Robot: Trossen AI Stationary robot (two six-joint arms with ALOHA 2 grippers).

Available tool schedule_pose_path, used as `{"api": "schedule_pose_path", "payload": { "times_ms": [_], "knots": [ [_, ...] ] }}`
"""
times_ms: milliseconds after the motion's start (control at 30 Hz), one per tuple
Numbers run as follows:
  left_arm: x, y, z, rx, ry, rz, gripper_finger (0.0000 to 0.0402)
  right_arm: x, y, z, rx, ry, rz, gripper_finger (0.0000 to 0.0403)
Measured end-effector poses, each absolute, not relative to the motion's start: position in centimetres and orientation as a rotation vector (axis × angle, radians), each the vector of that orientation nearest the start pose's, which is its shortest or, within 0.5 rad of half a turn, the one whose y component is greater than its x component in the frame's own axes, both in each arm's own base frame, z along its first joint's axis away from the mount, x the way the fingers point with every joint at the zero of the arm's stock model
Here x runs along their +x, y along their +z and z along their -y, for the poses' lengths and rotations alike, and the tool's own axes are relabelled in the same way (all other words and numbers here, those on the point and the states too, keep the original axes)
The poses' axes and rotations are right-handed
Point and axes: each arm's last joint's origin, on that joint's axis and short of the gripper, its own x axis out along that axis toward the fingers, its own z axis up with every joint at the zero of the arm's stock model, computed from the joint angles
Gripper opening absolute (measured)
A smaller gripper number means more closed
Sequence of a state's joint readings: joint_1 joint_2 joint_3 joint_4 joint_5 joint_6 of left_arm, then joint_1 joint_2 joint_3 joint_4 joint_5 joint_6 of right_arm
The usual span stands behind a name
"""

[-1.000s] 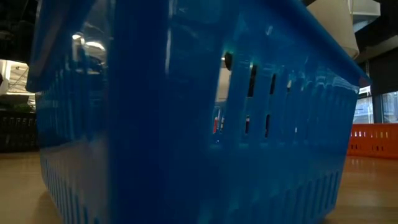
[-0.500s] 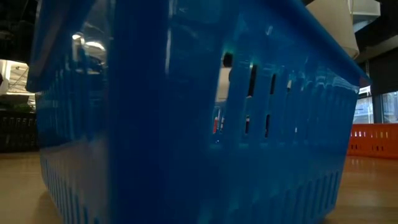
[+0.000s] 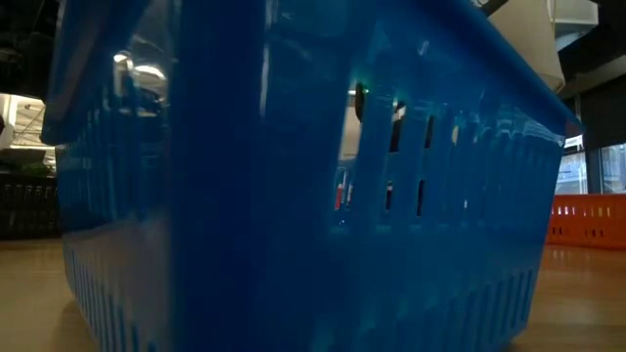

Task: Stack baskets by color
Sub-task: Stack the bottom right black bin on the top black bin

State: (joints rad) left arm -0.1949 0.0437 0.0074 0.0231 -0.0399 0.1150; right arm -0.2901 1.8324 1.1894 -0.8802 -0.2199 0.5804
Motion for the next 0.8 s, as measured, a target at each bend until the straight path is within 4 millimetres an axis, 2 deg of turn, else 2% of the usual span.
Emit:
{"api": "schedule_pose_path", "payload": {
  "times_ms": [67, 200, 333, 433, 567, 800],
  "knots": [
    [9.8, 16.5, 1.8, 0.116, -0.155, -0.004, 0.0085, 31.6, 16.2, 8.7, 0.815, -0.449, -1.405, 0.0069],
    [9.8, 16.5, 1.8, 0.116, -0.155, -0.004, 0.0085, 32.1, 16.5, 8.9, 0.747, -0.387, -1.378, 0.0012],
    [9.8, 16.5, 1.8, 0.116, -0.137, -0.002, 0.0085, 33.1, 18.0, 9.3, 0.685, -0.381, -1.326, 0.0006],
    [9.7, 17.3, 1.5, 0.094, -0.061, 0.012, 0.0085, 34.2, 20.0, 10.2, 0.643, -0.358, -1.254, 0.0006],
    [9.4, 19.4, 1.0, 0.062, 0.081, 0.044, 0.0085, 35.5, 23.4, 11.7, 0.562, -0.361, -1.135, 0.0004],
    [8.8, 23.9, 0.6, 0.102, 0.183, -0.079, 0.0085, 36.6, 29.8, 14.9, 0.453, -0.359, -0.907, 0.0003]
  ]
}}
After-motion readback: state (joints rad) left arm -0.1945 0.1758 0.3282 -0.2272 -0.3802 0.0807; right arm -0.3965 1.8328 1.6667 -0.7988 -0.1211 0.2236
